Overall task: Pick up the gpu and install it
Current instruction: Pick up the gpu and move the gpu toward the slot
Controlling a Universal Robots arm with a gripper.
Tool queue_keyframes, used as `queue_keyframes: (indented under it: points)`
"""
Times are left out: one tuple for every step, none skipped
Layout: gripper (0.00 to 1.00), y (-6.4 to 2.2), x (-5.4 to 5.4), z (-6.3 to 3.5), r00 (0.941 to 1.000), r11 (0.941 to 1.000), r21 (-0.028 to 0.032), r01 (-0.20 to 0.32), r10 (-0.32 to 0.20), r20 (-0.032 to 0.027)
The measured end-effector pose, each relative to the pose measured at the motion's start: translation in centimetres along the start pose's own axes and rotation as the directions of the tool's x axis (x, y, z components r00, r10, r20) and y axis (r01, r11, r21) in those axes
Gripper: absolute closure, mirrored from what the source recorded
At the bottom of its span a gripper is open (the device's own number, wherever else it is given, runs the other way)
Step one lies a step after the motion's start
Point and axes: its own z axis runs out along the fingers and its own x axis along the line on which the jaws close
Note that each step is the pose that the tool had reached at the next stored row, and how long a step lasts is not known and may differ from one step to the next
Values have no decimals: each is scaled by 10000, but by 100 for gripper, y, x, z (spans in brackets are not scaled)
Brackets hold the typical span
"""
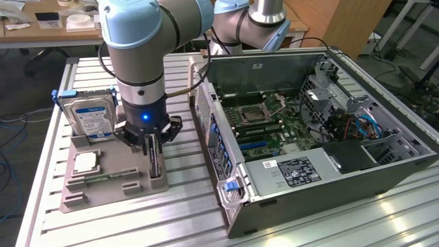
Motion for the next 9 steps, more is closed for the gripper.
queue_keyframes:
  points:
    - [61, 0, 0, -1, 10000, 10000, 1, 0, 0, -1]
    - [61, 0, 0, -1, 10000, 10000, 1, 1, -1, -2]
    - [68, 0, -1, -1, 10000, 10000, 2, 1, -1, -2]
    - [68, 0, -1, -1, 10000, 10000, 1, 1, -1, -2]
    - [69, 0, -1, -1, 10000, 10000, 2, 1, -1, -4]
    - [72, 0, -2, -2, 10000, 10000, 2, 0, 0, -4]
    - [72, 0, -4, -1, 10000, 10000, 2, 1, -1, -3]
    - [72, 0, -6, -1, 10000, 10000, 2, 1, -1, -2]
    - [72, 0, -7, -1, 10000, 10000, 2, 1, -1, -2]
